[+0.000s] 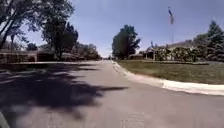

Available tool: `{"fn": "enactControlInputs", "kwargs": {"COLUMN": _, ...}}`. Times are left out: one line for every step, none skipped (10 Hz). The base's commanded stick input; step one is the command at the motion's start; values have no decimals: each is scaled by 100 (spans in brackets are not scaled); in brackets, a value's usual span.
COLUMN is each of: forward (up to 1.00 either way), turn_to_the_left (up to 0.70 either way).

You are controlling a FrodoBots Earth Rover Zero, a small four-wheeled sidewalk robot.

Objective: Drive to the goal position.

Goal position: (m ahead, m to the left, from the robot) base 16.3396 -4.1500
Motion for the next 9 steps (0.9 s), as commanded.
{"fn": "enactControlInputs", "kwargs": {"forward": 70, "turn_to_the_left": 0}}
{"fn": "enactControlInputs", "kwargs": {"forward": 70, "turn_to_the_left": 0}}
{"fn": "enactControlInputs", "kwargs": {"forward": 70, "turn_to_the_left": 0}}
{"fn": "enactControlInputs", "kwargs": {"forward": 70, "turn_to_the_left": 0}}
{"fn": "enactControlInputs", "kwargs": {"forward": 70, "turn_to_the_left": 0}}
{"fn": "enactControlInputs", "kwargs": {"forward": 70, "turn_to_the_left": 0}}
{"fn": "enactControlInputs", "kwargs": {"forward": 70, "turn_to_the_left": 0}}
{"fn": "enactControlInputs", "kwargs": {"forward": 70, "turn_to_the_left": 0}}
{"fn": "enactControlInputs", "kwargs": {"forward": 70, "turn_to_the_left": 0}}
